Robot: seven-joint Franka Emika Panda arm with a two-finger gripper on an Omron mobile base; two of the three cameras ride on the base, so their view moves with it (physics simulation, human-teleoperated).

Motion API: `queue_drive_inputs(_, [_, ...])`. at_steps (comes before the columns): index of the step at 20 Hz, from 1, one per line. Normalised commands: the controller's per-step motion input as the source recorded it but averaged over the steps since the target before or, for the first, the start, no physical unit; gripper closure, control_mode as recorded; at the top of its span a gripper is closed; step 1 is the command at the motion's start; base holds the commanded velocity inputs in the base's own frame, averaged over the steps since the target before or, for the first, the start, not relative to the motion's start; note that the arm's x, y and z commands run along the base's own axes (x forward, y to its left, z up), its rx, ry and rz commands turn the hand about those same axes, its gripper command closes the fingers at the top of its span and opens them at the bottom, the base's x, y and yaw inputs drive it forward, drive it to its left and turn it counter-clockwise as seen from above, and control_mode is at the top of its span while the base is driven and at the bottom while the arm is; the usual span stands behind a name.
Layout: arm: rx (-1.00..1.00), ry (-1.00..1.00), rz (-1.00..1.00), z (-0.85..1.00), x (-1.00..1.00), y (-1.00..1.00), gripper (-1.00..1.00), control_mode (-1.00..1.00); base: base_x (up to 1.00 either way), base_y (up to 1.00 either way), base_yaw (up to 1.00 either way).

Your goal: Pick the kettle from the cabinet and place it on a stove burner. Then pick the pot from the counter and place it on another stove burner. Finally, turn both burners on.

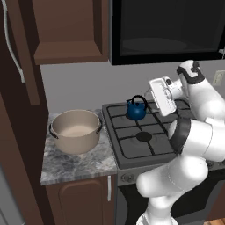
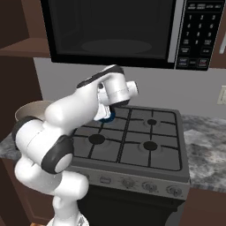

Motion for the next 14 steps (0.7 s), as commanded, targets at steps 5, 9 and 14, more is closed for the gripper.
queue_drive_inputs(5, [-0.12, -0.17, -0.02, 0.01, -0.15, 0.31, -1.0, -1.0, 0.0, 0.0, 0.0])
queue_drive_inputs(9, [-0.11, -0.14, -0.06, 0.0, -0.12, 0.29, -1.0, -1.0, 0.0, 0.0, 0.0])
queue_drive_inputs(14, [-0.09, -0.11, -0.11, 0.0, -0.11, 0.23, -1.0, -1.0, 0.0, 0.0, 0.0])
